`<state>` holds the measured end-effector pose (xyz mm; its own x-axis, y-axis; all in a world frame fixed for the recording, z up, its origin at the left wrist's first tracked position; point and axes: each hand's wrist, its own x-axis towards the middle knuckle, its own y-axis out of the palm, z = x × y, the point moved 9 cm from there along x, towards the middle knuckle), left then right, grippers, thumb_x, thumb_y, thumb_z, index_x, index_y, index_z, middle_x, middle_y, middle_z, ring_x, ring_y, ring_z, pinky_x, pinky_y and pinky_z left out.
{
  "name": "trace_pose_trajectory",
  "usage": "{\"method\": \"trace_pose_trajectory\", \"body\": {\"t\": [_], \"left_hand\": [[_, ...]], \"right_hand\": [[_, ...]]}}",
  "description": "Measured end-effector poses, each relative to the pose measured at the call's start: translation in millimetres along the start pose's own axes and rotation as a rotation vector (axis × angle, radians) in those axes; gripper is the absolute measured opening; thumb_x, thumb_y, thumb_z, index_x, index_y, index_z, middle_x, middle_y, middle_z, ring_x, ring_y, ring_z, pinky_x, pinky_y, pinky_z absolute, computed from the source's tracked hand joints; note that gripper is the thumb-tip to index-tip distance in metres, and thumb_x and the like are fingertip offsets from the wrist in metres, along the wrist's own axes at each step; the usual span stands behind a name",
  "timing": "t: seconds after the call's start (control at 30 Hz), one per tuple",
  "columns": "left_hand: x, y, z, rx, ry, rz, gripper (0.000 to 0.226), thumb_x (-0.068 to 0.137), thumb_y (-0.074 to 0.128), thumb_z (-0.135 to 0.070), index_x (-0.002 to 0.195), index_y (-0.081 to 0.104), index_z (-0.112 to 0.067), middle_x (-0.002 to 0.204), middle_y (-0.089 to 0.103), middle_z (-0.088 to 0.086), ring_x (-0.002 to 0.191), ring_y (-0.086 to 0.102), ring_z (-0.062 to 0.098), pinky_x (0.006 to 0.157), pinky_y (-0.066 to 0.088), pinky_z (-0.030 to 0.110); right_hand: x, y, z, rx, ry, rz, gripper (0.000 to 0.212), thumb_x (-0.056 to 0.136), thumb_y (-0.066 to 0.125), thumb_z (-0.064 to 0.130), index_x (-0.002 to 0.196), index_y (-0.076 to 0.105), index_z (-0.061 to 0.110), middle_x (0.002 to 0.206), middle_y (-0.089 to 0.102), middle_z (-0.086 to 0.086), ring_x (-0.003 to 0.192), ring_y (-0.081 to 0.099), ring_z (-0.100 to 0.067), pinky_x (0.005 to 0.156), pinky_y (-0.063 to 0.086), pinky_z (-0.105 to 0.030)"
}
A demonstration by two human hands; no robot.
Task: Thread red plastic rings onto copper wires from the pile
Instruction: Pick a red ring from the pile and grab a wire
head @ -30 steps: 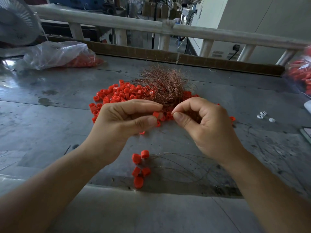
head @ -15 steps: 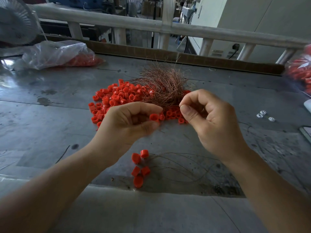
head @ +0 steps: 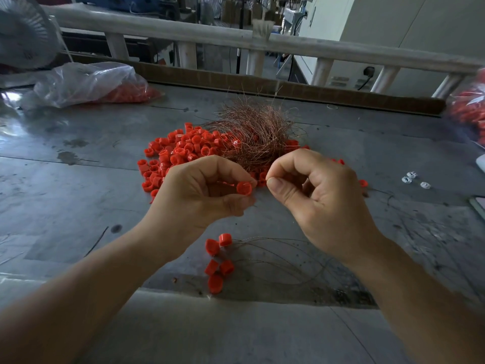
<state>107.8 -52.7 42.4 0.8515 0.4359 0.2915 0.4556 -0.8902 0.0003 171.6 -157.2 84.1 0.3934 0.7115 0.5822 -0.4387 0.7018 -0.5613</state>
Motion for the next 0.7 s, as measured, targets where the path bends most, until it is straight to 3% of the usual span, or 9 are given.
{"method": "trace_pose_trajectory", "body": {"t": [0.23, 0.53, 0.7], "left_hand": [[-1.1, 1.4, -1.3, -0.06, 0.011, 0.025, 0.027, 0.053, 0.068, -0.005, 0.08, 0.068, -0.011, 0.075, 0.072, 0.0, 0.071, 0.069, 0.012, 0.063, 0.054, 0.019], [0.0, -0.5, -0.4, -0.178, -0.006, 0.076, 0.034, 0.056, 0.074, 0.002, 0.086, 0.074, -0.014, 0.077, 0.073, 0.007, 0.069, 0.068, 0.016, 0.059, 0.052, 0.018], [-0.5, 0.0, -0.1, -0.199, -0.021, 0.068, 0.031, 0.061, 0.068, -0.007, 0.091, 0.07, -0.011, 0.076, 0.073, 0.005, 0.066, 0.068, 0.012, 0.059, 0.051, 0.016]], "right_hand": [[-2.3, 9.5, -3.4, -0.038, 0.037, 0.059, 0.006, 0.079, 0.058, 0.014, 0.076, 0.062, 0.015, 0.069, 0.054, 0.013, 0.062, 0.047, 0.004, 0.058, 0.034, -0.006], [-1.1, 2.7, -7.0, -0.027, 0.076, 0.015, 0.007, 0.079, 0.058, 0.015, 0.073, 0.061, 0.016, 0.067, 0.052, 0.015, 0.06, 0.049, 0.005, 0.055, 0.034, -0.005], [-0.7, 1.2, -7.9, -0.035, 0.082, 0.002, 0.006, 0.079, 0.058, 0.016, 0.073, 0.061, 0.017, 0.067, 0.053, 0.014, 0.061, 0.049, 0.003, 0.055, 0.034, -0.006]]}}
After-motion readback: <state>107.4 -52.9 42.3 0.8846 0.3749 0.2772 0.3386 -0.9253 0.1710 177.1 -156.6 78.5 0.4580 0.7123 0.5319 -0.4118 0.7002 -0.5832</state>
